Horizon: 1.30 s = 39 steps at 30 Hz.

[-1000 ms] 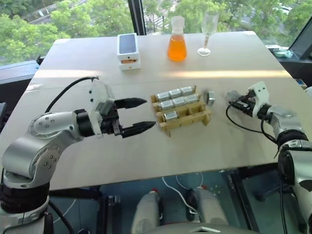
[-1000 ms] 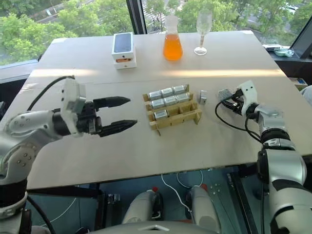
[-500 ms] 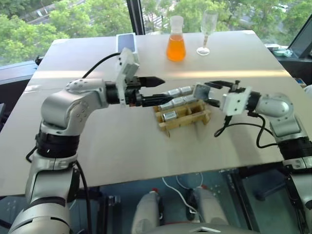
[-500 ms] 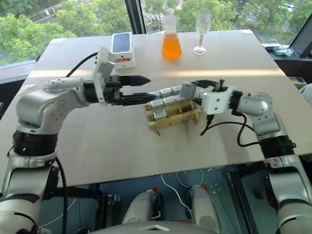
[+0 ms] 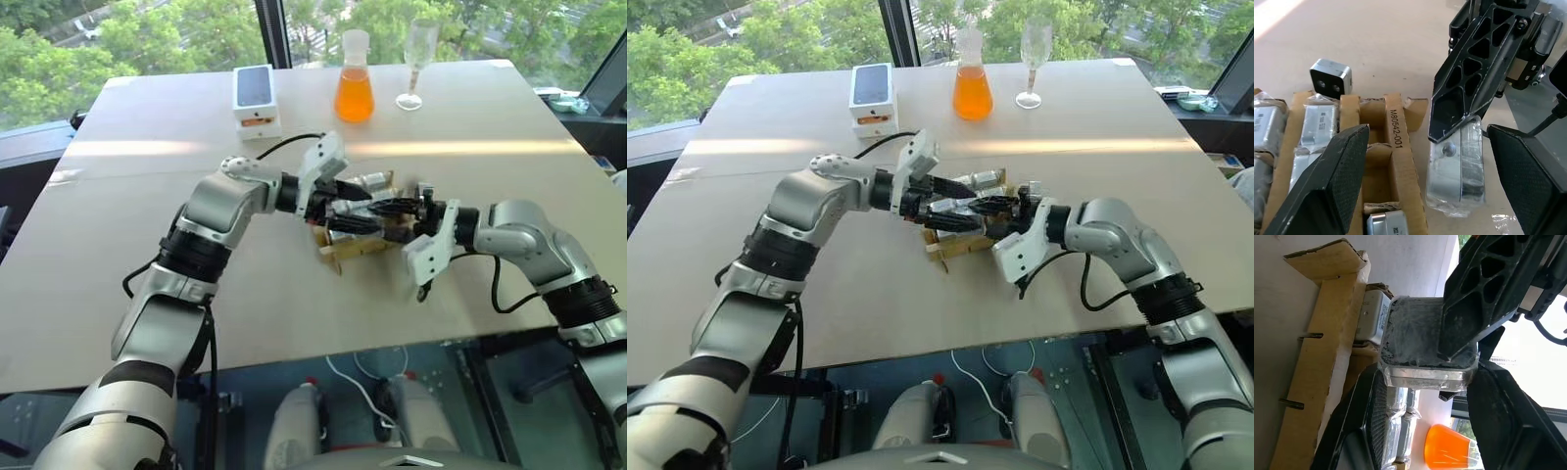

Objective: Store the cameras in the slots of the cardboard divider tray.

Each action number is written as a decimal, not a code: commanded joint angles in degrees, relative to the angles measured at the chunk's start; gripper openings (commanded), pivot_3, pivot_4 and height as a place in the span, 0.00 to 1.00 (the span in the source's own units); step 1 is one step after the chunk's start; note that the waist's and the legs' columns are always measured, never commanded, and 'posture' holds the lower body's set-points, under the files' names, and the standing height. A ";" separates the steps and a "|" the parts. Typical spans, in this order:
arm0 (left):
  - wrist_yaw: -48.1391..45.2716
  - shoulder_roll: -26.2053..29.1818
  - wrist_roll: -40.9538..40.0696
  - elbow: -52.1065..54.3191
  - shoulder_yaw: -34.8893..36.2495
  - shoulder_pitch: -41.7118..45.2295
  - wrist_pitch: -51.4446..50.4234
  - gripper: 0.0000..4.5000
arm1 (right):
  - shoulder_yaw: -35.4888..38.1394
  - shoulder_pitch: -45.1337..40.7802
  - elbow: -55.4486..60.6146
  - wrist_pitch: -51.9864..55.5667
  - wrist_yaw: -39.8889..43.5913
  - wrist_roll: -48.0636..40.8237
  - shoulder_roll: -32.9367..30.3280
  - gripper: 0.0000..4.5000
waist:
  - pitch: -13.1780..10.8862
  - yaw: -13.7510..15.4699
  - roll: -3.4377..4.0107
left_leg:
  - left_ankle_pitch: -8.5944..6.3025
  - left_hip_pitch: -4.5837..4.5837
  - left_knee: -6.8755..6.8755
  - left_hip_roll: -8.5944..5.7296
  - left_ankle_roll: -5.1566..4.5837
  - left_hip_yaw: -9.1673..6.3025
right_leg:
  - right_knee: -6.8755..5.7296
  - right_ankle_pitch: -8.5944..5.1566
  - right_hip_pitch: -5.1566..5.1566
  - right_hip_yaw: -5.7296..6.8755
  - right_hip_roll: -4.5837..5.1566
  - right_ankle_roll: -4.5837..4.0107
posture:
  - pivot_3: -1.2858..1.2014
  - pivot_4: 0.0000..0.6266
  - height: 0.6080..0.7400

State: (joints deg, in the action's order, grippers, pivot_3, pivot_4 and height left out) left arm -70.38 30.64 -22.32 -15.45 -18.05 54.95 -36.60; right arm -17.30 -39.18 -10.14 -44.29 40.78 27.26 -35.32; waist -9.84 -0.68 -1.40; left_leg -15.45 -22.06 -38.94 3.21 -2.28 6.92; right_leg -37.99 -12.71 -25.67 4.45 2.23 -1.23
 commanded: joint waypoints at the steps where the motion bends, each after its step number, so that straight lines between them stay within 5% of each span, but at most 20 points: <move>1: -2.67 0.21 0.43 1.75 0.50 1.04 0.56 0.70 | 0.06 -1.54 0.72 -1.44 -1.50 -0.44 -0.85 0.40 | 0.00 0.01 0.00 | 0.00 0.00 0.00 0.00 0.00 0.00 | 0.00 0.00 0.00 0.00 0.00 0.00 | 0.52 0.24 1.00; 6: -3.44 -0.25 1.25 2.15 0.93 0.14 0.33 0.20 | -0.32 -1.90 0.47 -1.44 -1.61 -0.85 -1.22 0.40 | 0.00 0.03 0.00 | 0.00 -0.01 -0.03 0.00 0.00 0.00 | 0.00 0.00 0.00 0.01 0.01 0.00 | 0.52 0.24 1.00; 7: -3.50 -0.32 1.37 2.04 0.98 0.06 0.36 0.17 | -0.28 -1.85 0.49 -1.11 -1.44 -1.08 -1.38 0.40 | 0.00 0.02 0.00 | 0.00 -0.01 -0.04 0.00 0.00 -0.01 | 0.00 0.00 0.00 0.00 0.01 0.00 | 0.52 0.24 1.00; 8: -3.51 -0.40 1.46 1.97 1.04 0.03 0.37 0.17 | -0.06 -1.70 0.63 -0.47 -1.39 -1.20 -1.51 0.40 | 0.00 0.01 0.00 | 0.00 -0.01 -0.03 0.00 0.00 -0.01 | 0.00 0.00 0.00 0.00 0.01 0.01 | 0.52 0.24 1.00; 9: -3.48 -0.47 1.48 1.95 1.10 0.00 0.28 0.17 | 0.26 -1.46 0.85 0.45 -1.38 -1.22 -1.62 0.62 | 0.00 0.02 0.00 | 0.00 -0.01 -0.04 0.00 0.00 -0.01 | -0.01 0.00 0.00 0.00 0.00 0.01 | 0.52 0.24 1.00; 13: -3.54 -0.71 1.62 2.36 1.37 -0.30 -0.17 0.17 | 0.94 -0.72 1.09 2.46 -1.93 -1.47 -1.93 0.99 | 0.00 0.02 0.00 | 0.00 -0.01 -0.05 0.01 0.00 -0.02 | -0.02 0.00 0.00 0.01 0.00 0.00 | 0.52 0.24 1.00; 17: -2.06 -1.60 2.26 0.54 2.42 0.45 0.88 0.17 | 4.69 4.81 1.91 10.62 -1.06 -10.51 -1.43 1.00 | 0.01 0.22 -0.01 | 0.00 -0.02 -0.06 0.01 0.00 -0.03 | -0.02 0.01 0.01 0.02 0.01 -0.02 | 0.52 0.24 1.00; 24: 0.86 -4.75 3.67 -6.49 5.08 2.52 4.76 0.17 | 15.36 25.35 15.96 40.34 5.18 -46.31 2.23 1.00 | 0.01 0.96 -0.02 | -0.01 -0.13 -0.19 0.00 -0.02 -0.14 | -0.01 0.10 0.04 0.12 0.03 -0.16 | 0.52 0.24 1.00; 27: 1.94 -6.09 5.68 -10.62 4.99 3.00 8.50 0.17 | 19.23 34.21 19.49 43.94 9.14 -56.38 3.08 1.00 | 0.01 1.27 -0.01 | -0.02 -0.07 -0.21 -0.01 -0.03 -0.19 | -0.01 0.08 0.12 0.17 0.02 -0.13 | 0.52 0.24 1.00; 39: 0.01 -9.87 12.37 -20.36 3.79 5.40 18.53 0.17 | 22.55 46.99 23.33 41.33 14.94 -62.46 8.05 1.00 | 0.01 1.26 -0.04 | -0.07 -0.05 -0.22 -0.01 -0.12 -0.28 | -0.03 -0.03 0.13 0.20 -0.18 0.08 | 0.52 0.24 1.00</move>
State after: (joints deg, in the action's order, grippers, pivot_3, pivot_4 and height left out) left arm -69.76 21.10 -10.14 -36.14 -14.61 58.76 -19.20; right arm 3.48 7.76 10.49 -1.09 54.74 -33.78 -27.59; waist -9.83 0.57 -1.44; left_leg -15.50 -22.11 -39.16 3.20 -2.37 6.64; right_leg -38.02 -12.74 -25.53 4.65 2.07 -1.15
